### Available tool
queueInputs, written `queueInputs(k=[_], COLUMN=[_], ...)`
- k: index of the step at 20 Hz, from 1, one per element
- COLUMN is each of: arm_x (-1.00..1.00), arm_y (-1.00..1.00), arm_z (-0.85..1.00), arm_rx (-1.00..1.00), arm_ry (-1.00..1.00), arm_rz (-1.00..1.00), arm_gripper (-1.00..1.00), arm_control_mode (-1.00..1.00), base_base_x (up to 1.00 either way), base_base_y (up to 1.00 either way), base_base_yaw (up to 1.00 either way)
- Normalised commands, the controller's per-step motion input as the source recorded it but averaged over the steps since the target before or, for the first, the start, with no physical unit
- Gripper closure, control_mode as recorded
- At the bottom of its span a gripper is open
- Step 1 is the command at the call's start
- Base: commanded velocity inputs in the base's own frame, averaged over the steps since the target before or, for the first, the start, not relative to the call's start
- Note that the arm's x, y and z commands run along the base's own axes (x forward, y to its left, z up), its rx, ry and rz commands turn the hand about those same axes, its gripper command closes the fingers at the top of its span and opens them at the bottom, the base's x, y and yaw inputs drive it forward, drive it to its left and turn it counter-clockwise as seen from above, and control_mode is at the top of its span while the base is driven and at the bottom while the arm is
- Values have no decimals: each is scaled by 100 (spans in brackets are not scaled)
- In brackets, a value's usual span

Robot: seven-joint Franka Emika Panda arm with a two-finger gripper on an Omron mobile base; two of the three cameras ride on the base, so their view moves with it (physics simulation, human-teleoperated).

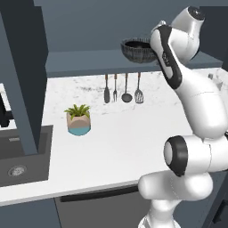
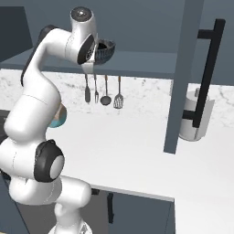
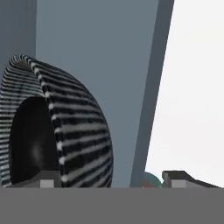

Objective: Pick up the bowls on the counter and stack them on top of one another in the open cabinet. Place the smaller bowl on top of the larger bowl.

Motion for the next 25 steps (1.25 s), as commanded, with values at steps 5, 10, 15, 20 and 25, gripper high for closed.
queueInputs(k=[5, 10, 15, 20, 25], arm_x=[-100, -100, -100, -100, -77], arm_y=[-34, -52, -36, -47, -32], arm_z=[-16, -81, -100, -98, -20], arm_rx=[1, 0, -6, -8, -14], arm_ry=[-13, -27, -26, -47, -77], arm_rz=[0, 0, 0, 0, -1], arm_gripper=[-100, -100, -100, -100, -100], arm_control_mode=[-100, -100, -100, -100, -100], base_base_x=[0, 0, 0, 0, 0], base_base_y=[0, 0, 0, 0, 0], base_base_yaw=[0, 0, 0, 0, 0])
